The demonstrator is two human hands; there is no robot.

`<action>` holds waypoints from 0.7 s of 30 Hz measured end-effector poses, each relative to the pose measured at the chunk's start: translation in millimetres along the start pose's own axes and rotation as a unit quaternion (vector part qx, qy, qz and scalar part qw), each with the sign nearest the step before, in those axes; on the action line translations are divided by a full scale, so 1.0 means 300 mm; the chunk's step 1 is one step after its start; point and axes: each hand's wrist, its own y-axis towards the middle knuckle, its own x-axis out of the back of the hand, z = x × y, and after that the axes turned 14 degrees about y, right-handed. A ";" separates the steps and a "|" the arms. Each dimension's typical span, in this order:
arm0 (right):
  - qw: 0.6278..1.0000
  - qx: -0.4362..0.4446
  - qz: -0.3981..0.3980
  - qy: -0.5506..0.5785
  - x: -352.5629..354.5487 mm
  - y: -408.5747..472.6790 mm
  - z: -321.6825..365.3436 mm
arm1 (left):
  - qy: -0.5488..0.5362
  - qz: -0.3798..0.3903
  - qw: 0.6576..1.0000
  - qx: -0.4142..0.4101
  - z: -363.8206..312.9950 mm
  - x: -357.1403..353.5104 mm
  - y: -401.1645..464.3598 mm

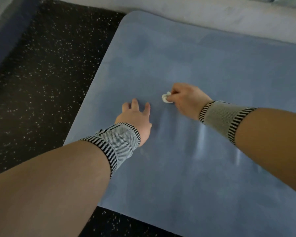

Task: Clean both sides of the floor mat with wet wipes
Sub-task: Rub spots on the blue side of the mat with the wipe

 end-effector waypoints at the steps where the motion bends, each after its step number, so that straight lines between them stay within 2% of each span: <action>1: 1.000 -0.022 -0.013 0.010 0.003 0.008 0.005 | -0.004 0.003 1.000 0.002 0.000 -0.002 0.002; 3: 1.000 -0.012 -0.013 -0.007 -0.006 -0.022 0.037 | -0.015 0.011 1.000 0.004 -0.002 -0.003 0.001; 5: 0.996 0.020 -0.002 -0.087 0.010 -0.080 0.073 | -0.024 0.015 1.000 0.003 -0.004 0.000 -0.001; 8: 0.995 -0.007 -0.005 -0.095 0.083 -0.157 0.086 | -0.030 0.030 0.999 0.003 0.000 0.028 -0.010; 13: 0.995 -0.040 0.048 -0.075 0.235 -0.149 0.122 | -0.034 0.057 0.998 -0.004 0.013 0.063 -0.020; 17: 0.995 0.041 0.064 -0.070 0.206 -0.075 0.151 | -0.036 0.069 0.997 -0.007 0.034 0.080 -0.010; 21: 0.979 0.115 0.165 -0.037 0.034 -0.109 0.163 | -0.026 0.067 0.997 -0.008 0.029 0.084 -0.007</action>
